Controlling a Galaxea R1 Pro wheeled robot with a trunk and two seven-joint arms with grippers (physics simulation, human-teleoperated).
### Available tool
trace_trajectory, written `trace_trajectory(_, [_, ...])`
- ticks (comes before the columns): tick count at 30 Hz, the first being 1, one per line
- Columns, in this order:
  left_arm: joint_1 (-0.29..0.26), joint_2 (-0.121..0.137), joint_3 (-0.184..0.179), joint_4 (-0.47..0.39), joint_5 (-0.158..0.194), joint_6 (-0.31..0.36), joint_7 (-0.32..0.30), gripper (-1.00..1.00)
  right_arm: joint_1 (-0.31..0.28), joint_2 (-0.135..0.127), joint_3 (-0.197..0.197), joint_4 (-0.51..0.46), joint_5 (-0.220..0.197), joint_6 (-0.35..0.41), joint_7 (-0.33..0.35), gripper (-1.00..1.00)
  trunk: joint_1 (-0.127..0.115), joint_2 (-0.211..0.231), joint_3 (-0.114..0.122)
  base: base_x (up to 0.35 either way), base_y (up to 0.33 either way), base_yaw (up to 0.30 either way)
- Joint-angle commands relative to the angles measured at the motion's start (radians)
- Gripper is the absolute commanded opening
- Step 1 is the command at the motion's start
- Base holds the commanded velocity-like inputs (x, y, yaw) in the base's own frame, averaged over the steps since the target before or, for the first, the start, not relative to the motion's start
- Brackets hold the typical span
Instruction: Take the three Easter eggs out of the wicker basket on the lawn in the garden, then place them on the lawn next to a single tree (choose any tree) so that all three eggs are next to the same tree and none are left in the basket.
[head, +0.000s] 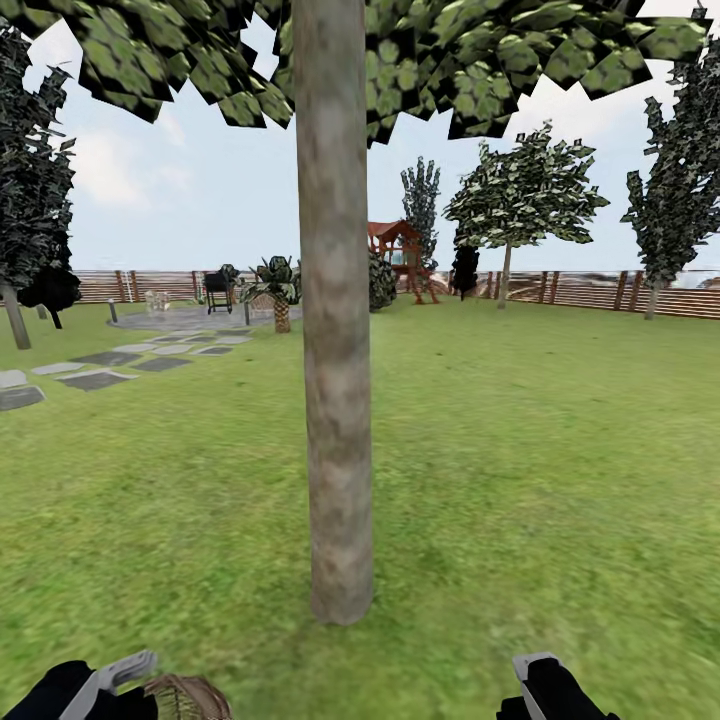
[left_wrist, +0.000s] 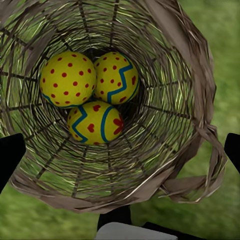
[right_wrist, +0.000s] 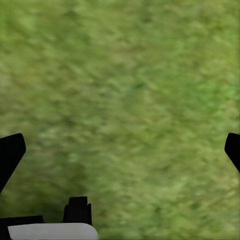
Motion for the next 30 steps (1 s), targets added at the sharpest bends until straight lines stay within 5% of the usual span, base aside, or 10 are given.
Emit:
trace_trajectory(1, [0.0, 0.001, 0.008, -0.002, -0.003, 0.006, -0.004, 1.0, -0.001, -0.001, 0.006, -0.001, 0.004, 0.006, 0.0, 1.0, 0.004, -0.008, -0.004, 0.0, 0.0, 0.0])
trace_trajectory(10, [0.0, 0.023, 0.009, -0.003, 0.004, 0.006, -0.004, 1.0, -0.001, 0.0, 0.006, -0.001, 0.005, 0.006, -0.001, 1.0, 0.038, -0.071, -0.033, 0.0, 0.0, 0.0])
trace_trajectory(30, [0.0, 0.017, 0.007, -0.002, 0.003, 0.006, -0.004, 1.0, -0.001, -0.001, 0.005, -0.001, 0.005, 0.006, -0.001, 1.0, 0.115, -0.211, -0.095, 0.0, 0.0, 0.0])
